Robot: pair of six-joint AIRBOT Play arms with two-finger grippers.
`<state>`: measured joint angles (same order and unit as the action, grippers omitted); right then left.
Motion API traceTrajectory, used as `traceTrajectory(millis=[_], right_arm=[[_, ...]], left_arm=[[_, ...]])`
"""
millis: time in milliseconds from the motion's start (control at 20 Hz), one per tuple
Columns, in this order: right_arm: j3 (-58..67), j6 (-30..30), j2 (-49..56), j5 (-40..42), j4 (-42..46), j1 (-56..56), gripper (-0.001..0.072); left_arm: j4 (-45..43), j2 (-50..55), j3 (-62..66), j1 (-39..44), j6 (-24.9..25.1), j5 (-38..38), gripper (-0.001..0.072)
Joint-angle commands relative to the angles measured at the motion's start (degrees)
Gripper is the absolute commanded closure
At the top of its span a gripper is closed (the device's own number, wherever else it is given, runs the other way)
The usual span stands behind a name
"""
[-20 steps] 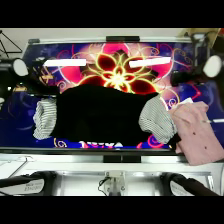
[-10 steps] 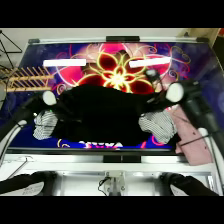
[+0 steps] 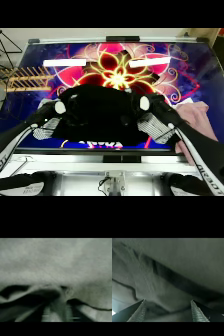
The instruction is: Fold the shirts.
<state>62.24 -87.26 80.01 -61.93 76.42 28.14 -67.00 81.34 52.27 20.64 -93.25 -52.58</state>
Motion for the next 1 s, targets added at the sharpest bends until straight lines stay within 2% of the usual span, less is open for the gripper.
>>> traceTrajectory(millis=[0, 50, 300, 450, 550, 600, 900, 950], right_arm=[[0.15, 1.99, 1.46, 1.6, 0.7, 0.96, 0.0051], [0.81, 3.65, 1.07, -0.22, 1.36, 0.96, 0.0051], [3.41, 4.63, -0.09, -1.7, 3.04, 1.03, 0.0051], [3.34, 7.48, 3.43, -2.05, -2.01, 1.01, 0.005], [3.34, 13.53, 5.31, -1.99, -7.52, 1.03, 0.005], [3.34, 14.49, 6.19, -2.21, -8.28, 1.03, 0.005], [3.34, 15.45, 9.51, -3.69, -8.57, 1.03, 0.0053], [3.34, 14.56, 9.94, -3.65, -8.37, 1.01, 0.0076]], left_arm=[[0.17, 1.07, -0.22, 0.07, 2.08, 1.09, 0.0619], [0.17, 0.83, -0.2, 0.07, 2.78, 0.94, 0.0664], [-1.77, -3.41, -0.22, 0.04, 2.75, 0.55, 0.0665], [-1.77, -6.12, -0.24, 0.24, 2.73, -1.64, 0.0665], [-1.77, -6.88, -0.24, 0.59, 2.73, -2.62, 0.0665], [-1.77, -7.04, -0.22, 0.81, 2.73, -3.02, 0.0665], [-1.7, -7.52, -0.22, 3.02, 2.49, -3.89, 0.0665], [-1.73, -7.56, -0.22, 3.21, 2.51, -3.87, 0.0665]])
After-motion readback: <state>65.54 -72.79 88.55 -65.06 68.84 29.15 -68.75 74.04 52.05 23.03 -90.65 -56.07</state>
